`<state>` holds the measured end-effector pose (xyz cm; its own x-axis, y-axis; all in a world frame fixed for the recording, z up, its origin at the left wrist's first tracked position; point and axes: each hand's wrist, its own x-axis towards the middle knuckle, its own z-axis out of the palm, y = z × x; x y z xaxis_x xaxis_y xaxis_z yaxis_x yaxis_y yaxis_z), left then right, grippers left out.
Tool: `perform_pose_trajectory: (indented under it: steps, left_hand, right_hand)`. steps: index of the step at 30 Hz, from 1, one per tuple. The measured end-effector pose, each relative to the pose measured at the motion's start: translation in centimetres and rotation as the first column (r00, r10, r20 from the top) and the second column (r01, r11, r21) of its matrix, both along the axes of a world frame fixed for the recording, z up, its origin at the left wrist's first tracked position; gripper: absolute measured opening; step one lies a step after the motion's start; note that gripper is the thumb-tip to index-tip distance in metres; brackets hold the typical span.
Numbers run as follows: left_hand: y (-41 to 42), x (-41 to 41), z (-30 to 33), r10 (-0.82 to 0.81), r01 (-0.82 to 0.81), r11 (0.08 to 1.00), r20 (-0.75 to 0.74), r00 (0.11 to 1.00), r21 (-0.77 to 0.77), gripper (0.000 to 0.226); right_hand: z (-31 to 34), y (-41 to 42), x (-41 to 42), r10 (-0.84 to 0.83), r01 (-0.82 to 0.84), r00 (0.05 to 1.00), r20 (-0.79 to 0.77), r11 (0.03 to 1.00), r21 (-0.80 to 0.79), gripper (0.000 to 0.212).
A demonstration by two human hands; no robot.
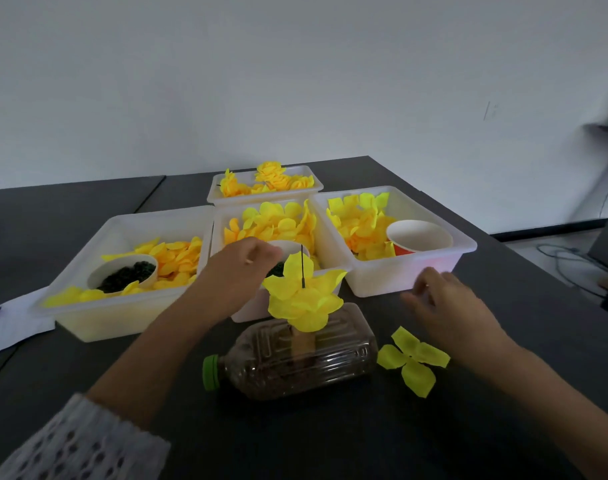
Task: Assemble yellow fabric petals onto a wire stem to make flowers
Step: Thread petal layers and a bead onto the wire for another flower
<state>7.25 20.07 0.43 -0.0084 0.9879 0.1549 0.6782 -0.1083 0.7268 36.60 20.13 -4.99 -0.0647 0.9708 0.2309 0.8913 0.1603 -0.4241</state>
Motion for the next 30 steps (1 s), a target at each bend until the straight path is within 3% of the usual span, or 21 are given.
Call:
perform_pose_trajectory:
  steps: [3,5,8,11,17,30]
  left_hand:
    - [2.8,1.1,0.0,-0.125,0.136,0.976,0.072,0.99,-0.171,0.031]
    - [3.8,1.4,-0.2,-0.149,0.155,0.973,0.049,0.988,-0.169,0.032]
    - [4.3,1.4,-0.3,-0.171,0.176,0.975,0.052,0.984,-0.134,0.038]
    - [4.6,1.1,-0.4,-0.197,0.2,0.974,0.037,0.98,-0.109,0.03]
    - [4.8,0.6,-1.1,-0.153,0.155,0.987,0.055,0.987,-0.041,0.005]
    - [5.1,1.2,-1.7,-0.091,0.093,0.996,0.103,0.99,-0.014,0.018]
  right_hand:
    - [3.1,1.3,-3.8,0.197,-0.156,0.949,-0.248,0.972,0.175,0.009]
    - [4.7,2.5,-6.4,0.291,-0.268,0.892,-0.347,0.957,0.114,0.008]
    - [5.7,4.3,-9.6,0.35,-0.398,0.878,-0.328,0.913,-0.091,0.018]
    - [5.6,5.4,-11.1,0.335,-0.408,0.886,-0.322,0.892,-0.195,0.019]
    - [5.2,6.0,-11.3,0.314,-0.397,0.887,-0.338,0.893,-0.212,0.018]
    - [5.4,5.7,-12.0,0.232,-0.365,0.88,-0.414,0.889,-0.278,0.041]
